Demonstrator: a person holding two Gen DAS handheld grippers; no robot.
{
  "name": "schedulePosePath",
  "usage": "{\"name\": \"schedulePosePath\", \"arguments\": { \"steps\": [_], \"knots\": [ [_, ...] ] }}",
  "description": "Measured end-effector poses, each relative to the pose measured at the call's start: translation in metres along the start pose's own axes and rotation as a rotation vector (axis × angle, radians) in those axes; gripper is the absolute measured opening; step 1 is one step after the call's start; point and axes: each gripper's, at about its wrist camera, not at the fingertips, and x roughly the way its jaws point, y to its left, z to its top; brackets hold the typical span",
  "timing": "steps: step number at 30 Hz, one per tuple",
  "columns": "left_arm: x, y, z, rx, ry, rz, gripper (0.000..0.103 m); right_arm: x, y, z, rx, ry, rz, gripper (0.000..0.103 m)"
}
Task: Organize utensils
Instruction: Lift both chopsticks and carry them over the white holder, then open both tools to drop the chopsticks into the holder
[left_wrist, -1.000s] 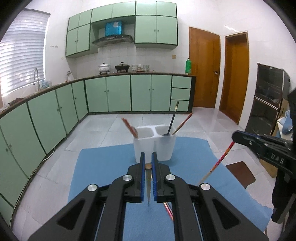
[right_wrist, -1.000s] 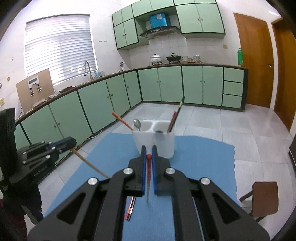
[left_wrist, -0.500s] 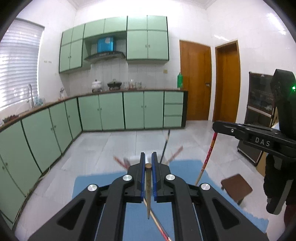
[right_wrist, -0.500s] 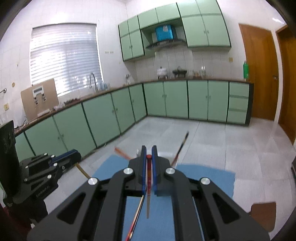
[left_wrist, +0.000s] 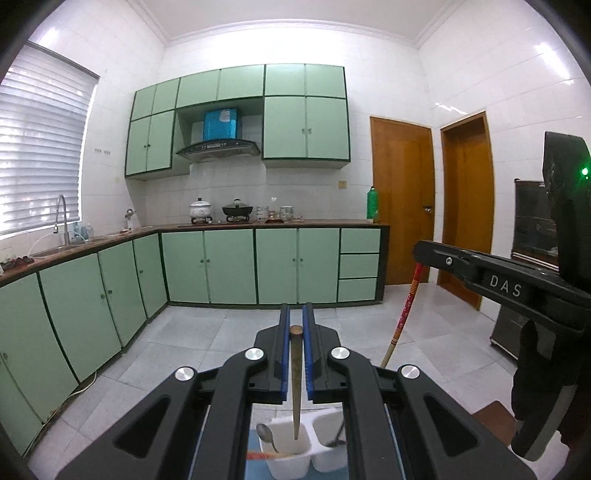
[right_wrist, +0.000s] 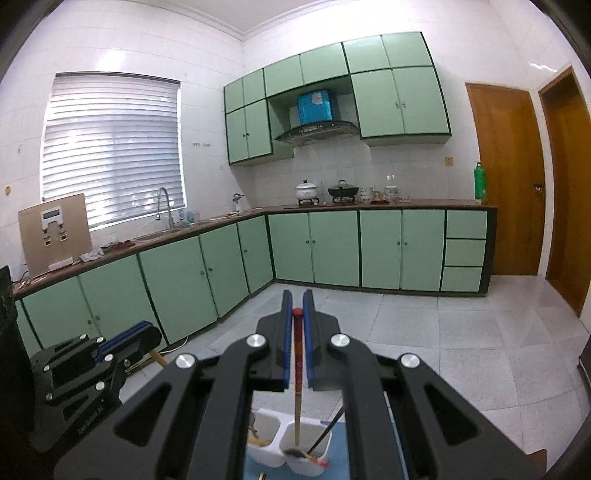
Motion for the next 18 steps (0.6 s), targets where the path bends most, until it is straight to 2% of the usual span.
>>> {"name": "schedulePosePath", "arguments": {
  "steps": [9, 16, 18],
  "knots": [
    [0.069, 0.008, -0.047, -0.011, 0.094, 0.017, 0.007, 0.068, -0.003, -0.043, -0.018, 0.107, -0.033, 0.005],
    [0.093, 0.011, -0.080, -0.023, 0.191, 0.016, 0.007, 0.083, -0.003, -0.087, -0.030, 0.198, -0.052, 0.006],
    [0.094, 0.015, -0.085, -0.041, 0.208, 0.011, 0.012, 0.082, -0.010, -0.094, -0.006, 0.220, -0.064, 0.012]
  ]
}}
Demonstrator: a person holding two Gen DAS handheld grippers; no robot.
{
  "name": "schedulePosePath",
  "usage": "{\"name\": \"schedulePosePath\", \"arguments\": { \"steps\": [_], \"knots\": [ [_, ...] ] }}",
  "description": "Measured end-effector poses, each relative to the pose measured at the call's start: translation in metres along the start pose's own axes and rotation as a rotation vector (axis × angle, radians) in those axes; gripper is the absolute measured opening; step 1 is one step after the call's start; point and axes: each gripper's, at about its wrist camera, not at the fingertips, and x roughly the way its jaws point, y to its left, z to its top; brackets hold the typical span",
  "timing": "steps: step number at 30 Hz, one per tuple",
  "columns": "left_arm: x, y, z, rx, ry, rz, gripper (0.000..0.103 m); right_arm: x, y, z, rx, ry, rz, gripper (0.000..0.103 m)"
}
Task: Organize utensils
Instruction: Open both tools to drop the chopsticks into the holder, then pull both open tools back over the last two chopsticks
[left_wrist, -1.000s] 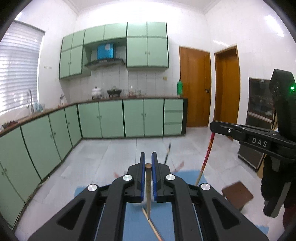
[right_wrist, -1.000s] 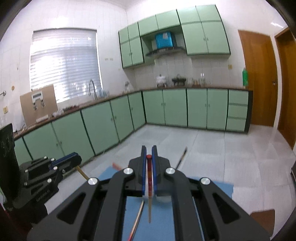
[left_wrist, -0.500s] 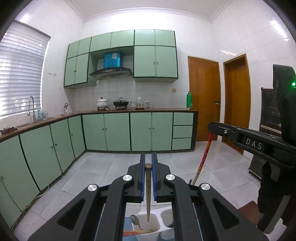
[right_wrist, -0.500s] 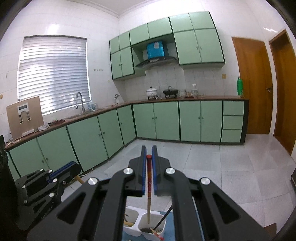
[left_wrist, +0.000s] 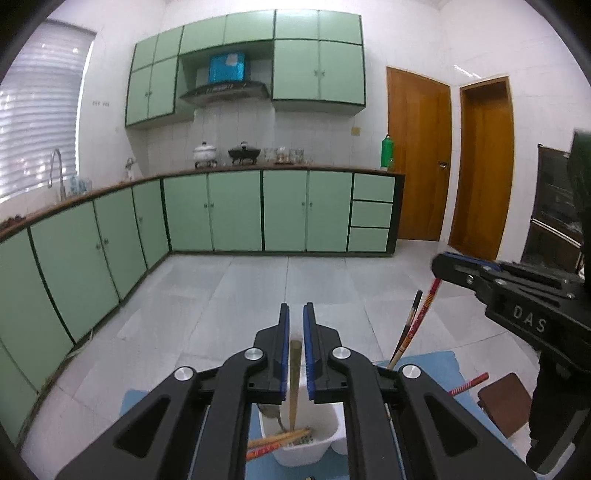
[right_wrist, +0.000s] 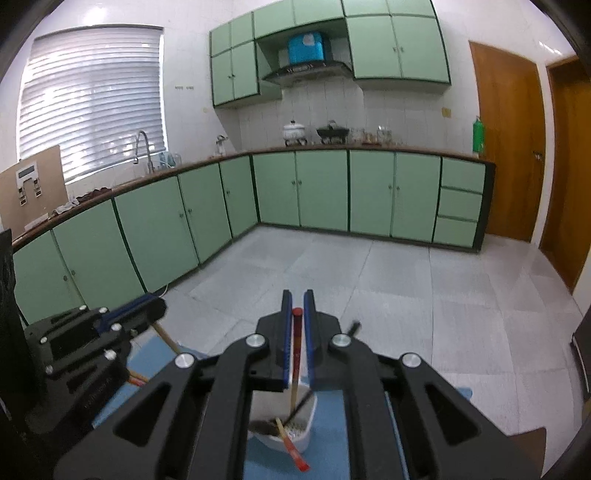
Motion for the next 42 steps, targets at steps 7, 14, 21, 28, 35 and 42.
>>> {"name": "schedulePosePath", "arguments": {
  "steps": [7, 14, 21, 28, 35, 42],
  "knots": [
    [-0.043, 0.011, -0.011, -0.045, -0.033, 0.007, 0.050, -0.044, -0.019, -0.020, 0.047, -0.048, -0.062, 0.050],
    [-0.105, 0.021, -0.063, -0.070, -0.025, 0.050, 0.066, -0.102, -0.019, -0.081, 0.021, -0.062, -0.084, 0.084],
    [-0.137, 0.021, -0.153, -0.049, 0.097, 0.133, 0.073, -0.130, 0.004, -0.171, 0.024, 0.037, -0.082, 0.096],
    [-0.144, 0.031, -0.225, -0.079, 0.241, 0.175, 0.073, -0.127, 0.040, -0.259, 0.064, 0.206, -0.059, 0.096],
    [-0.148, 0.037, -0.252, -0.099, 0.290, 0.197, 0.073, -0.123, 0.074, -0.296, 0.051, 0.299, -0.025, 0.096],
    [-0.144, 0.046, -0.267, -0.129, 0.335, 0.219, 0.073, -0.120, 0.092, -0.309, 0.031, 0.357, 0.007, 0.077]
  ]
}}
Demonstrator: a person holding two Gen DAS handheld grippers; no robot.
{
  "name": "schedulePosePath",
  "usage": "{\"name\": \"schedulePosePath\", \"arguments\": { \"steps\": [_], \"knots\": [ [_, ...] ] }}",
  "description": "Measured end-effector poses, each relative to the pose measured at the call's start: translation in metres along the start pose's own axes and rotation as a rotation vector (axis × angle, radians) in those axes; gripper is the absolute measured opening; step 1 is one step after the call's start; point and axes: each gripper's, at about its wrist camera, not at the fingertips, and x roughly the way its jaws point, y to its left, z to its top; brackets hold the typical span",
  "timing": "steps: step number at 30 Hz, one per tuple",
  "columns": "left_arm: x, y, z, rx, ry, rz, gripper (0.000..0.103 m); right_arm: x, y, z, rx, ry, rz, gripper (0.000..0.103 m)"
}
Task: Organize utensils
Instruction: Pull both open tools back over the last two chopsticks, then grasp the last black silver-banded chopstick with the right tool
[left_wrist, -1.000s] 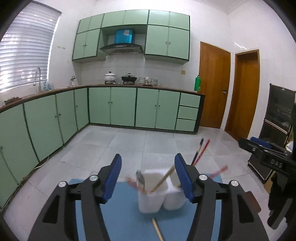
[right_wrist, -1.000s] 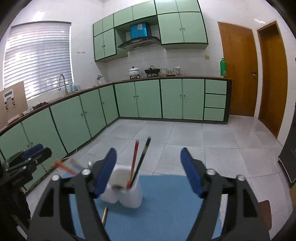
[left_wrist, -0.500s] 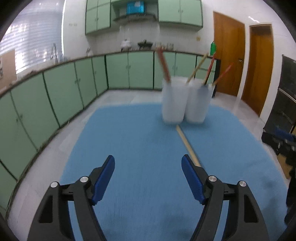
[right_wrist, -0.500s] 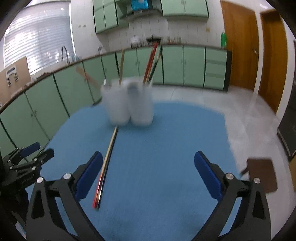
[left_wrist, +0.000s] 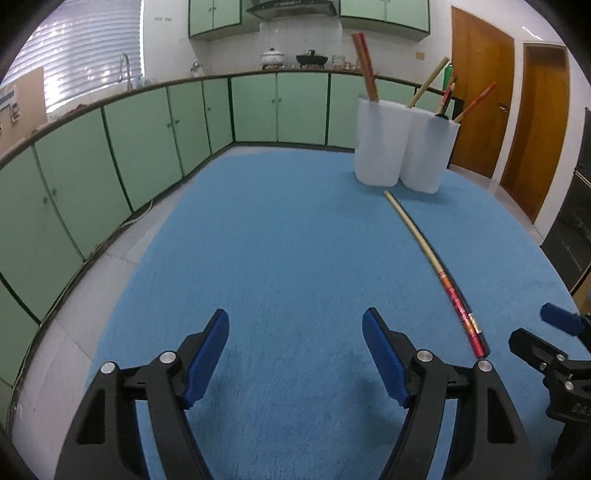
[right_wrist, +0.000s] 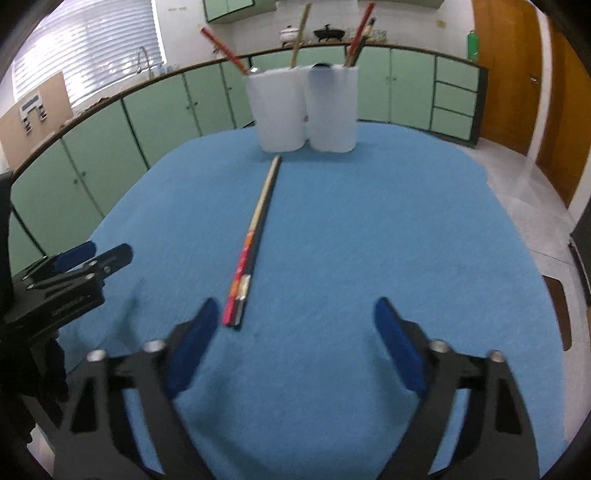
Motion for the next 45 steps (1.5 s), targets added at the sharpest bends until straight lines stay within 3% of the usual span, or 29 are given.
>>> {"name": "schedulePosePath", "arguments": {
  "steps": [8, 12, 15, 23, 30, 38, 42, 45],
  "knots": [
    [0.002, -0.004, 0.002, 0.025, 0.015, 0.013, 0.073, 0.009, 0.007, 0.000, -0.021, 0.043, 0.016, 0.058],
    [0.005, -0.008, 0.003, 0.040, 0.024, 0.016, 0.074, 0.013, 0.004, 0.002, -0.017, 0.056, 0.009, 0.054],
    [0.007, -0.008, 0.003, 0.043, 0.031, 0.016, 0.074, 0.011, -0.005, 0.004, -0.008, 0.052, -0.053, 0.053],
    [0.008, -0.005, 0.003, 0.030, 0.032, 0.023, 0.074, 0.003, -0.010, -0.001, 0.011, 0.038, 0.031, 0.051],
    [0.011, -0.004, 0.003, 0.020, 0.046, 0.018, 0.074, 0.014, 0.007, 0.001, -0.062, 0.067, 0.011, 0.050],
    [0.012, -0.005, 0.003, 0.020, 0.054, 0.021, 0.075, 0.008, -0.009, 0.002, -0.014, 0.045, -0.047, 0.048],
    [0.013, -0.007, 0.002, 0.026, 0.055, 0.027, 0.075, 0.007, -0.009, -0.001, 0.001, 0.043, 0.036, 0.045],
    [0.012, -0.007, 0.002, 0.027, 0.050, 0.029, 0.075, 0.010, -0.001, -0.002, -0.017, 0.058, 0.061, 0.034]
  ]
}}
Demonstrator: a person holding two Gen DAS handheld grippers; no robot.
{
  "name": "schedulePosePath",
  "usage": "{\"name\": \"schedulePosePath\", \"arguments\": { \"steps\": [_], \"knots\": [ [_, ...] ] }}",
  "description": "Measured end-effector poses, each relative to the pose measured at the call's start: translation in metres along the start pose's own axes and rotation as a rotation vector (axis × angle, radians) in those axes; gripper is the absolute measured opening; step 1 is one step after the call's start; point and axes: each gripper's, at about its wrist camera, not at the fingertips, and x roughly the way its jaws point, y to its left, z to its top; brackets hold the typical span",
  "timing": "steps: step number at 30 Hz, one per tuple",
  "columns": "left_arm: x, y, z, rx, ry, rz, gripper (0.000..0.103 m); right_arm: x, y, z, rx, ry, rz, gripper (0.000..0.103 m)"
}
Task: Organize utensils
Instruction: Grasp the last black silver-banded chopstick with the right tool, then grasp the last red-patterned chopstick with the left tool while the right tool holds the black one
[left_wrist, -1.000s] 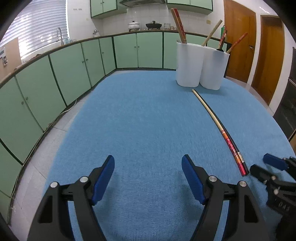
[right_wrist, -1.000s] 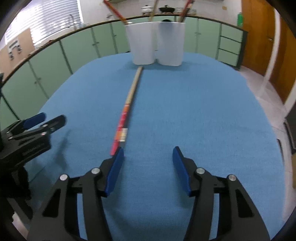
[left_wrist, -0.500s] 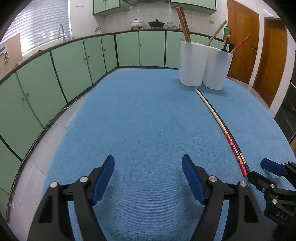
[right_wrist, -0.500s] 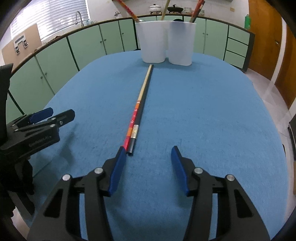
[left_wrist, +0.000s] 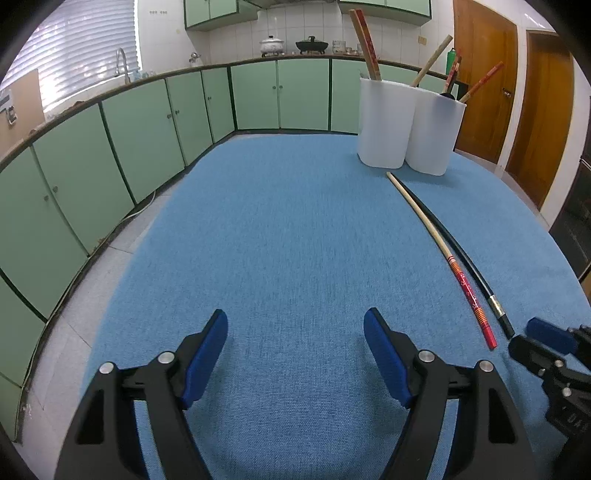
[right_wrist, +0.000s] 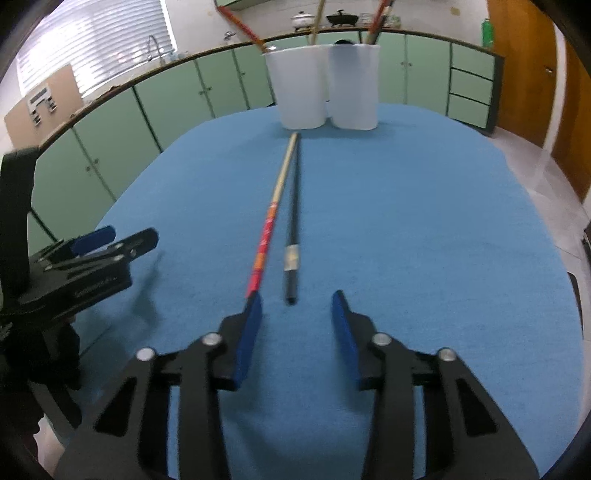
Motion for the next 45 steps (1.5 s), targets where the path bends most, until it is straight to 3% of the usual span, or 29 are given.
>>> {"name": "schedulePosePath", "arguments": {
  "steps": [8, 15, 25, 30, 42, 45],
  "knots": [
    [0.002, -0.002, 0.000, 0.007, 0.007, 0.004, 0.075, 0.009, 0.006, 0.006, 0.004, 0.011, 0.008, 0.006],
    [0.000, -0.008, 0.001, 0.036, 0.004, -0.003, 0.075, 0.002, 0.005, 0.004, 0.011, -0.009, -0.014, 0.006],
    [-0.012, -0.050, -0.004, 0.030, 0.019, -0.145, 0.074, -0.018, -0.053, -0.008, 0.135, -0.037, -0.106, 0.006],
    [-0.011, -0.077, -0.005, 0.054, 0.026, -0.176, 0.073, -0.016, -0.073, -0.007, 0.162, -0.030, -0.111, 0.006],
    [0.003, -0.100, -0.009, 0.061, 0.076, -0.151, 0.059, -0.014, -0.079, -0.006, 0.163, -0.026, -0.095, 0.006],
    [0.001, -0.102, -0.010, 0.058, 0.071, -0.142, 0.046, -0.014, -0.081, -0.006, 0.163, -0.026, -0.090, 0.006]
  ]
}}
